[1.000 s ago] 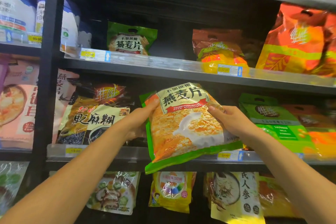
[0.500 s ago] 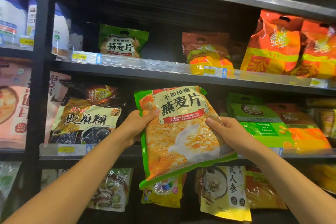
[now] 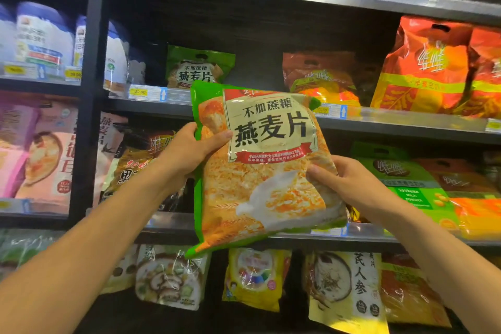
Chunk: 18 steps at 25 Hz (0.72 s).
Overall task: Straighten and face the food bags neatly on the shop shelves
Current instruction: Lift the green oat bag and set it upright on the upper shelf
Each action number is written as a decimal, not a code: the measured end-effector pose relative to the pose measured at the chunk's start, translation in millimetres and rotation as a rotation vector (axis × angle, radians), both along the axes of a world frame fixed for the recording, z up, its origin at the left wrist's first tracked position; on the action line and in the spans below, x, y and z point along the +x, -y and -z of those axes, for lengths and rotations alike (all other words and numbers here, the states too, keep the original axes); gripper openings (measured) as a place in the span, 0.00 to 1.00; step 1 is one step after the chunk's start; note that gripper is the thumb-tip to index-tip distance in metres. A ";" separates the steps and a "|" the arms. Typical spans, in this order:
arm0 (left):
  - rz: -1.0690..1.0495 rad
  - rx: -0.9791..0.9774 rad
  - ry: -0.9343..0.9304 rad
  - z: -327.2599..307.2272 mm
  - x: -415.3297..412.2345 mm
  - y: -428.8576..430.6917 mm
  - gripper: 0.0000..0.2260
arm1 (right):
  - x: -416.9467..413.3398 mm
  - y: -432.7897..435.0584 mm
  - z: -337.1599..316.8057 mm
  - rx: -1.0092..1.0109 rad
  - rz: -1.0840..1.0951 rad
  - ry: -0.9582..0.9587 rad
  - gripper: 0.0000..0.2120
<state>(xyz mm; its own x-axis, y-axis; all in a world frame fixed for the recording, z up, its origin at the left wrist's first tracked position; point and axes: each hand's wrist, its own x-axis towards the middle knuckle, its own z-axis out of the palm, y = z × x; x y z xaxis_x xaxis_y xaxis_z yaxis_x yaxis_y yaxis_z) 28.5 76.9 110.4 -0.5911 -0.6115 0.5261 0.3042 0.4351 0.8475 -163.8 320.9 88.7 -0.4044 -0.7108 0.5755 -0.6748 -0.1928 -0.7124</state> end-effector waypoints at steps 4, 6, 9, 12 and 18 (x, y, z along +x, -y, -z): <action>-0.059 -0.023 0.004 -44.4 24.6 -5.6 0.25 | 6.3 11.1 -38.3 0.022 -0.101 -0.058 0.14; -0.109 -0.019 0.019 -67.7 32.0 -4.2 0.23 | 10.3 21.4 -60.3 0.027 -0.137 -0.077 0.15; -0.189 -0.002 -0.007 -102.1 36.5 3.5 0.23 | 14.8 43.7 -93.2 -0.026 -0.147 -0.103 0.16; -0.284 -0.007 -0.054 -134.3 37.7 16.3 0.25 | 19.6 67.0 -121.3 -0.052 -0.103 -0.104 0.18; -0.348 -0.041 -0.081 -176.2 35.3 51.8 0.37 | 22.5 113.3 -161.7 -0.060 -0.046 -0.099 0.16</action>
